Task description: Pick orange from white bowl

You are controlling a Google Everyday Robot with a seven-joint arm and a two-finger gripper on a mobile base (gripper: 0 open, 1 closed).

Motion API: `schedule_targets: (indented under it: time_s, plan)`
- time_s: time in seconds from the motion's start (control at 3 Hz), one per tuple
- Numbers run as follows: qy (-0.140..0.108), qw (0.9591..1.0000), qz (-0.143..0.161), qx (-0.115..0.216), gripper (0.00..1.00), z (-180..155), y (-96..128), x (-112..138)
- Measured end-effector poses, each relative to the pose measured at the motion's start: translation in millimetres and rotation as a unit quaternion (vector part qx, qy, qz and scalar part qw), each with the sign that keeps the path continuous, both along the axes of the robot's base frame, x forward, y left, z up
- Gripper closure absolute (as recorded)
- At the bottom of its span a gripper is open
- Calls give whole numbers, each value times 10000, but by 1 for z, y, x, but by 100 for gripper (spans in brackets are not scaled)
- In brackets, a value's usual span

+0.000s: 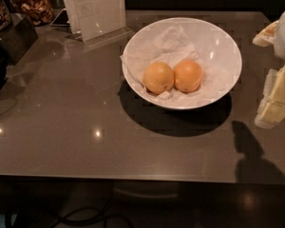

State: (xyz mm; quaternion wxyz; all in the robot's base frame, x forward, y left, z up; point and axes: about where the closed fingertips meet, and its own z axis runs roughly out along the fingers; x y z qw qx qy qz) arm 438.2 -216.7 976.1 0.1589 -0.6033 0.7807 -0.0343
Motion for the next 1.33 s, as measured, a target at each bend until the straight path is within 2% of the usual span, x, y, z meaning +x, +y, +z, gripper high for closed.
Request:
schedule_targets:
  time_s: [0.33,0.67,1.33]
  plan:
    - [-29,10000,12,14,0,1,1,2]
    - [-16,9997,152,210,0,-2,3,20]
    - [50,9959,576,702,0,-12,21,79]
